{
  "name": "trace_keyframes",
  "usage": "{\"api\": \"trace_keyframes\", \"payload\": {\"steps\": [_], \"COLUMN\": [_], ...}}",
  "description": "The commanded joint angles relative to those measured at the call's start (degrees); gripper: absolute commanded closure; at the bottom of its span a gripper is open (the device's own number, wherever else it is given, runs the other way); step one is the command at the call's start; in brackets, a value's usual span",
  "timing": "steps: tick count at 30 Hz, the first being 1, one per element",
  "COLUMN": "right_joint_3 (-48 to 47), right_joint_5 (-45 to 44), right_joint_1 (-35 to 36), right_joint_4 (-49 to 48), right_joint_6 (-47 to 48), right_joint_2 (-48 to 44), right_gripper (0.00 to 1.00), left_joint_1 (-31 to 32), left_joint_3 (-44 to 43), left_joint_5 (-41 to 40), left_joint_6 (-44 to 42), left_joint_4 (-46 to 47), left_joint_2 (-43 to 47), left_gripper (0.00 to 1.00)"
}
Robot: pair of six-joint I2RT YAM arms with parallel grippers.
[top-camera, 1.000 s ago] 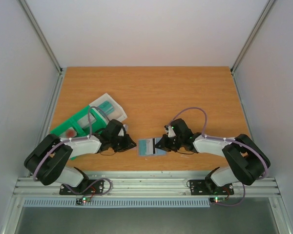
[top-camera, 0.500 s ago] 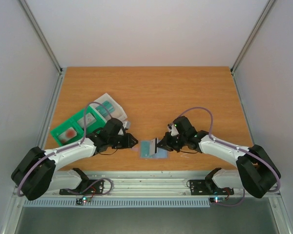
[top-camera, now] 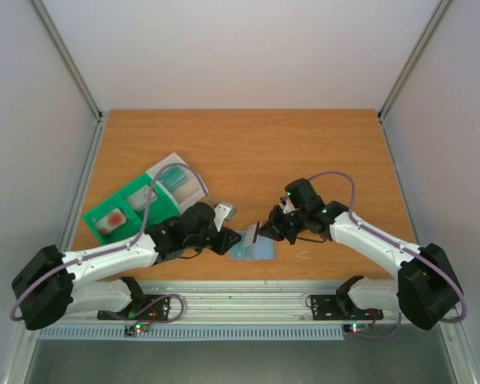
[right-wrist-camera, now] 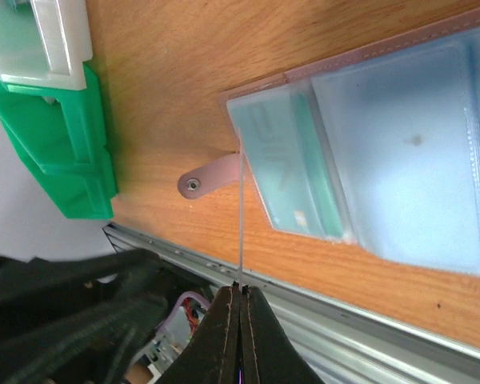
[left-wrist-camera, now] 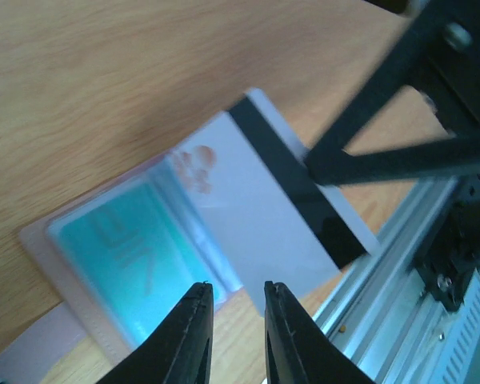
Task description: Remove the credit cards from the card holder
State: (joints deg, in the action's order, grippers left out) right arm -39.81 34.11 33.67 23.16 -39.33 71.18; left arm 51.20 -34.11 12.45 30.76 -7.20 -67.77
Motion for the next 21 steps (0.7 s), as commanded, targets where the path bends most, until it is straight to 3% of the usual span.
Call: {"api": "trace_keyframes", "payload": {"steps": [1,8,21], "right_joint_3": [-5.53,-12.93,-12.92], "right_joint_5": [-2.13,-5.13,-5.24], "right_joint_1": [-0.49,-0.62,-0.62], "right_joint_4": [9.45,19.38,18.9], "right_joint_6": [-3.2,-4.26,-6.01], "right_joint_2": [-0.44,0.83,0.16], "right_gripper": [0.99,0.99,0.99], "left_joint_1": [4.4,6.7,6.88], "left_joint_3": [2.57,4.38,0.8], "left_joint_5": [-4.69,-4.3,-3.8], "left_joint_6": [-9.59,-15.96,-18.86], "left_joint_4": [10.01,15.25,13.54], "left_joint_2": [3.47,4.07,-0.95], "left_gripper": [0.8,0.74,0.62]}}
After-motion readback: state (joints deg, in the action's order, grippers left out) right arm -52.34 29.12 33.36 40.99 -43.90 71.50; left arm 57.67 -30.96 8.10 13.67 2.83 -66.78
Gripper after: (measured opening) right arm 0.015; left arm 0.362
